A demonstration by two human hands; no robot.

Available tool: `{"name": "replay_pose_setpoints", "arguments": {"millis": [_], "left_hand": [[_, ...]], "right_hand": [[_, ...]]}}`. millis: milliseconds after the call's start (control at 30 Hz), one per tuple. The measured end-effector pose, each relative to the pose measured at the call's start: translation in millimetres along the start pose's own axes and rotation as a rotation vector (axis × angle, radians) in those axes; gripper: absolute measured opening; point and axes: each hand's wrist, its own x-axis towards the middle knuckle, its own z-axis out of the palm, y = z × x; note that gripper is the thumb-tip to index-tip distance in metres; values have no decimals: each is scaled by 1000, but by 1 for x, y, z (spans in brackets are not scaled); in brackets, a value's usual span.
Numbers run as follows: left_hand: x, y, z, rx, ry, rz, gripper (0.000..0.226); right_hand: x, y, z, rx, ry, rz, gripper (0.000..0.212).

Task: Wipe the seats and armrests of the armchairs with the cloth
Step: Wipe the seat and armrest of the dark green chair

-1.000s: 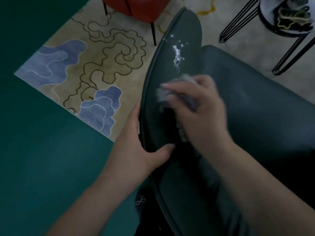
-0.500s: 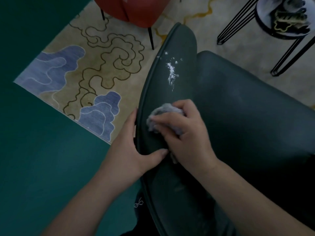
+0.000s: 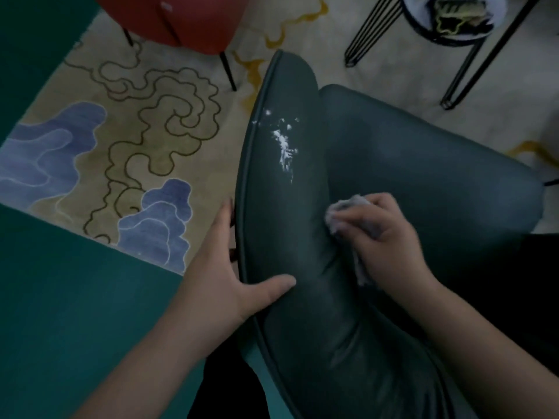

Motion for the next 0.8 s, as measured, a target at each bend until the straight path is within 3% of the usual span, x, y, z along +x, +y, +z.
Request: {"name": "replay_pose_setpoints", "arguments": {"millis": [67,200,367,467,567,733,800], "left_hand": [[14,3,-5,28,-9,26,123],[43,6,-20,111,-62,95,116],[67,15,-41,140,-135,91,115],[80,20,-44,156,-174,165,105],[90,22,-44,167,-178,187,92],[96,20,-46,134,-202,119,114],[95,22,-46,153,-204,100,117]], "right_hand": [[5,-8,9,69,121,10,22],[15,-34,54,-23,-13,-248,21],[28,-30,46,117,303,74,28],[44,-50,64,76,353,-94,20],[63,-58,85,-118,229,-237,30],[63,-32,58,1,285,98,32],[72,-36,57,66,348,98,30]]}}
